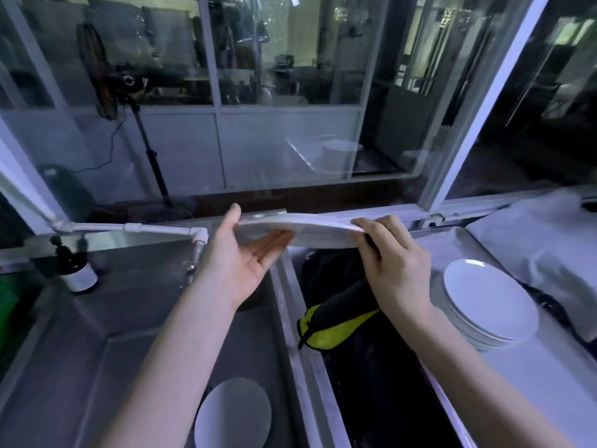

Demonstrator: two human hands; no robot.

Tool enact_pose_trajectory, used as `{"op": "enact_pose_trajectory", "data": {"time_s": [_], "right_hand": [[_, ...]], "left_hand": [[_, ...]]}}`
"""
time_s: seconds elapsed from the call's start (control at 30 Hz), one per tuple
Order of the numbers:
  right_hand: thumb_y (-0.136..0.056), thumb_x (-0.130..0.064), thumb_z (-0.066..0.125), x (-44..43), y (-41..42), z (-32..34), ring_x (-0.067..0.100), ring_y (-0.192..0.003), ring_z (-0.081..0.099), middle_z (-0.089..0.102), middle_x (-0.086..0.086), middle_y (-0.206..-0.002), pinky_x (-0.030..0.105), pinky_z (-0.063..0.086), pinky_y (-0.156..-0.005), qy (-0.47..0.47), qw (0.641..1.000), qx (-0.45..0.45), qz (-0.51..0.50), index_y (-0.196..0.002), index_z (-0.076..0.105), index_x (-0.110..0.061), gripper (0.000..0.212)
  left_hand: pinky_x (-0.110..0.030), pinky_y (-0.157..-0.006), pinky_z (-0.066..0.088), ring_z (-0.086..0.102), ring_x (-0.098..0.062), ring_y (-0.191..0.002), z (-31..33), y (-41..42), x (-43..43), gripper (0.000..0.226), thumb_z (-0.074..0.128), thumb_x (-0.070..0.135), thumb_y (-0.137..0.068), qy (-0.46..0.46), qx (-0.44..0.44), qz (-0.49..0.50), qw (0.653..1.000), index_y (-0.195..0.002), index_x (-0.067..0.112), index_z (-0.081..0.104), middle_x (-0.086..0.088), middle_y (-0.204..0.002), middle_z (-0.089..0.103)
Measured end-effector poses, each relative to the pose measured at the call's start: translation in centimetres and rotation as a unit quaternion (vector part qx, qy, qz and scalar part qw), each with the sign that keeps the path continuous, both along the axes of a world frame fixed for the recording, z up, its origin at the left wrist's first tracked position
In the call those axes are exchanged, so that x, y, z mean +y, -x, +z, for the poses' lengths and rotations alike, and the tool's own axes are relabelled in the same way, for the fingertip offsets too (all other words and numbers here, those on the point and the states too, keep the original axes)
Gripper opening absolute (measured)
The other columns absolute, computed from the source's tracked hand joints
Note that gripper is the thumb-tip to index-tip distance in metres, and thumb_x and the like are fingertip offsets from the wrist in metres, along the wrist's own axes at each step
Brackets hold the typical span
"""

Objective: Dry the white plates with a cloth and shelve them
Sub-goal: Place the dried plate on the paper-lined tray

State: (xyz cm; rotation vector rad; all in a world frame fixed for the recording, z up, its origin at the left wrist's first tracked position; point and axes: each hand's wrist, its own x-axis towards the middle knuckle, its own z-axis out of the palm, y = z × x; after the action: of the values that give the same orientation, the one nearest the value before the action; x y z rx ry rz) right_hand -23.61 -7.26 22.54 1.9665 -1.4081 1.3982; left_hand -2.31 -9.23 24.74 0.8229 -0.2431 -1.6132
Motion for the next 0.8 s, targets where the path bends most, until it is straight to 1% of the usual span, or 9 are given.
{"op": "enact_pose_trajectory", "data": {"time_s": [0.07,0.13,0.23,0.33,0.4,0.43,0.53,0.63,0.8], "right_hand": [[-0.095,-0.016,0.061,0.1,2.5,0.5,0.023,-0.062,0.053,0.056,0.002,-0.080,0.034,0.042,-0.050,-0.027,0.998,-0.045,-0.020,-0.095,0.070,-0.009,0.012],[-0.096,-0.017,0.060,0.3,5.3,0.7,0.018,-0.063,0.044,0.050,0.001,-0.075,0.032,0.037,-0.054,-0.060,0.992,-0.104,-0.023,-0.082,0.064,-0.010,0.016],[-0.095,-0.017,0.062,0.7,9.3,0.7,0.016,-0.064,0.042,0.046,-0.001,-0.068,0.027,0.035,-0.058,-0.108,0.972,-0.205,-0.024,-0.063,0.043,-0.018,0.037],[-0.094,-0.021,0.063,1.2,13.1,0.3,0.011,-0.061,0.042,0.046,-0.004,-0.064,0.019,0.033,-0.056,-0.150,0.945,-0.286,-0.043,-0.057,0.040,-0.028,0.044],[-0.093,-0.024,0.063,1.5,15.8,-0.2,0.012,-0.062,0.045,0.050,-0.002,-0.066,0.020,0.034,-0.058,-0.169,0.929,-0.324,-0.061,-0.059,0.049,-0.024,0.036],[-0.092,-0.026,0.063,1.7,17.1,-0.5,0.011,-0.062,0.046,0.051,-0.001,-0.066,0.021,0.034,-0.058,-0.176,0.921,-0.340,-0.070,-0.062,0.052,-0.021,0.033],[-0.091,-0.030,0.065,2.0,21.3,-1.1,0.005,-0.055,0.048,0.054,-0.012,-0.058,0.020,0.046,-0.056,-0.186,0.903,-0.373,-0.105,-0.063,0.058,-0.024,0.030],[-0.088,-0.027,0.069,2.5,25.3,-1.6,0.007,-0.058,0.055,0.062,-0.016,-0.063,0.042,0.057,-0.057,-0.206,0.888,-0.391,-0.129,-0.079,0.067,-0.028,0.009],[-0.078,-0.016,0.071,3.8,31.2,-3.4,0.003,-0.064,0.062,0.071,-0.009,-0.076,0.020,0.050,-0.051,-0.257,0.868,-0.409,-0.113,-0.102,0.063,-0.043,0.037]], "left_hand": [[-0.049,-0.075,0.063,0.075,-0.041,-0.087,0.5,2.9,-1.0,0.040,0.058,0.050,-0.098,0.012,-0.055,-0.040,0.998,-0.116,0.015,0.051,-0.031,-0.090,0.073],[-0.042,-0.074,0.063,0.077,-0.032,-0.081,0.2,5.6,-1.9,0.038,0.052,0.059,-0.096,0.038,-0.186,-0.080,0.979,-0.112,0.024,0.054,-0.024,-0.095,0.076],[-0.037,-0.074,0.055,0.067,-0.021,-0.073,-1.3,9.0,-3.4,0.025,0.056,0.058,-0.086,0.121,-0.433,-0.071,0.890,-0.102,0.040,0.057,-0.012,-0.101,0.072],[-0.026,-0.074,0.046,0.060,-0.007,-0.083,-3.2,12.1,-4.4,0.030,0.067,0.030,-0.087,0.218,-0.570,-0.042,0.791,-0.112,0.045,0.058,0.000,-0.098,0.062],[-0.014,-0.077,0.045,0.059,0.003,-0.089,-4.3,14.6,-4.8,0.049,0.065,0.005,-0.089,0.272,-0.577,-0.048,0.769,-0.121,0.042,0.056,-0.001,-0.110,0.061],[-0.016,-0.079,0.047,0.059,0.006,-0.088,-4.6,16.0,-5.0,0.054,0.064,0.000,-0.089,0.286,-0.580,-0.048,0.762,-0.124,0.040,0.056,0.003,-0.109,0.062],[-0.042,-0.078,0.057,0.062,-0.007,-0.081,-4.9,20.2,-5.2,0.057,0.066,0.001,-0.087,0.290,-0.583,-0.049,0.758,-0.131,0.037,0.058,0.015,-0.096,0.063],[-0.045,-0.081,0.057,0.064,-0.016,-0.084,-5.4,24.1,-5.7,0.056,0.069,0.002,-0.086,0.281,-0.564,-0.072,0.773,-0.124,0.042,0.061,0.008,-0.091,0.067],[-0.042,-0.085,0.056,0.067,-0.021,-0.092,-7.4,30.4,-7.0,0.050,0.069,0.004,-0.085,0.229,-0.550,-0.116,0.795,-0.101,0.051,0.062,0.004,-0.089,0.069]]}}
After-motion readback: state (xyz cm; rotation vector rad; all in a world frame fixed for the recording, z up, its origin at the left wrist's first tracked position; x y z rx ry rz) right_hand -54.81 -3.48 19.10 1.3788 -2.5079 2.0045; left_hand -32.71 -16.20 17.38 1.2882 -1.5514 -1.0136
